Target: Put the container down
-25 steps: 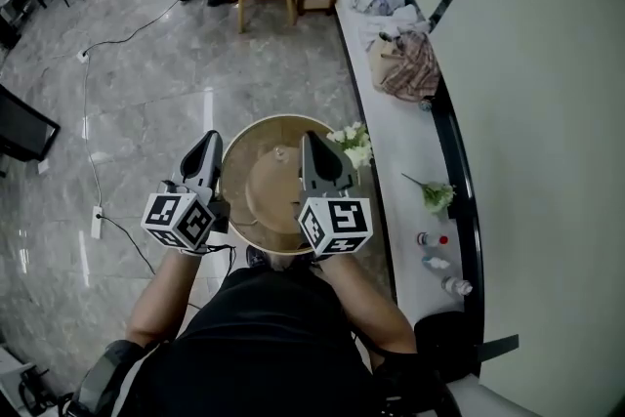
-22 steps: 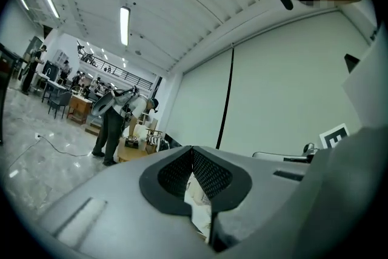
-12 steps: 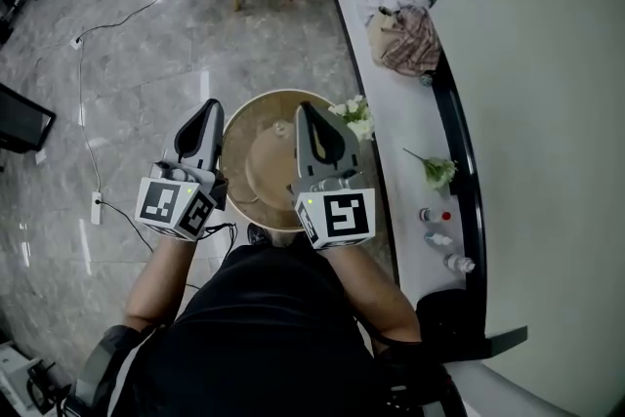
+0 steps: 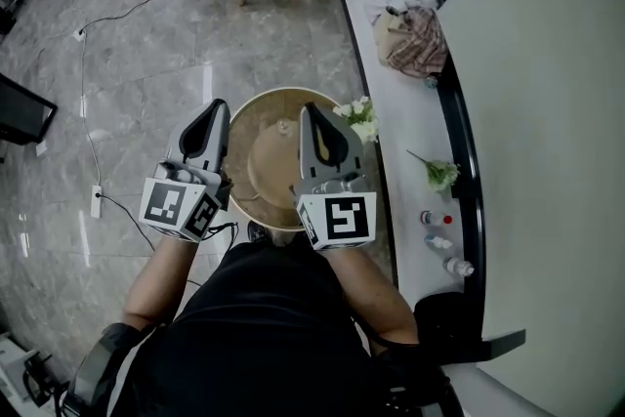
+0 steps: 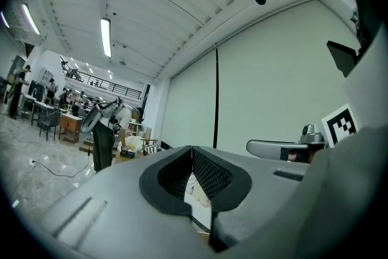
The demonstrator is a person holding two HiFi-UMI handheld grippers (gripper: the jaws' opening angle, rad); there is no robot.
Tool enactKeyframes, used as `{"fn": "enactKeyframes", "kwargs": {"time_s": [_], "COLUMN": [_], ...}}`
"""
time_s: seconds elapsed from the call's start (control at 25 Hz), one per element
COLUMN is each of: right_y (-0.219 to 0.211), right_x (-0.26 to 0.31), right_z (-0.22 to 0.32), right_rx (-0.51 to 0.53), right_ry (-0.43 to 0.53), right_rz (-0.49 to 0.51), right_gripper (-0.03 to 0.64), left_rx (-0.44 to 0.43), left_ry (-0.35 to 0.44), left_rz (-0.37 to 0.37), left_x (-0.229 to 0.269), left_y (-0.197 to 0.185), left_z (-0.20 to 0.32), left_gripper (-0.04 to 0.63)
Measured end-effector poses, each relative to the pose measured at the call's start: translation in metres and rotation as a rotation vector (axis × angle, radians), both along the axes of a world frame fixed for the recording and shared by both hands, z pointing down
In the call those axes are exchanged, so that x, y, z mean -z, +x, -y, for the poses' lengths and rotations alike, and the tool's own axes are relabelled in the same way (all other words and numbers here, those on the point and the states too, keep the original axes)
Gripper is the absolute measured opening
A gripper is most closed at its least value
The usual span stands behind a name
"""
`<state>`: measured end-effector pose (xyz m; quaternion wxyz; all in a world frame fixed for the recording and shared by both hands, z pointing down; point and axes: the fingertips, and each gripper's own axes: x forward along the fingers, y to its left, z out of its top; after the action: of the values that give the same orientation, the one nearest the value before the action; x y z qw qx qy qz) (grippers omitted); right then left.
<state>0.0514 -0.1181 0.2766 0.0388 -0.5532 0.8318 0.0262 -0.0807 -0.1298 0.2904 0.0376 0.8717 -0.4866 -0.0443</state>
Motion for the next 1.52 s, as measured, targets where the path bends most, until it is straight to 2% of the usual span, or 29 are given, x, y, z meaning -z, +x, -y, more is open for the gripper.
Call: {"fn": "enactKeyframes", "kwargs": {"time_s": [0.68, 1.52], "right_y": [0.009, 0.028], "right_x": [-0.015, -0.021], "right_z": [0.008, 0.012], "right_rx": [-0.003, 0.063], "right_ry": [-0.045, -0.064], "right_rz": [0.048, 0.079], "right_gripper": [0.008, 0.008], "left_rx": [0.002, 0.035], "left_ry": [-0.036, -0.044], "left_rz": [0.015, 0.032], "left_x": [-0.009, -0.011], "left_y": [0.004, 0.030], "left_z": [0.007, 0.005], "left_gripper": [0.005, 0.005]}}
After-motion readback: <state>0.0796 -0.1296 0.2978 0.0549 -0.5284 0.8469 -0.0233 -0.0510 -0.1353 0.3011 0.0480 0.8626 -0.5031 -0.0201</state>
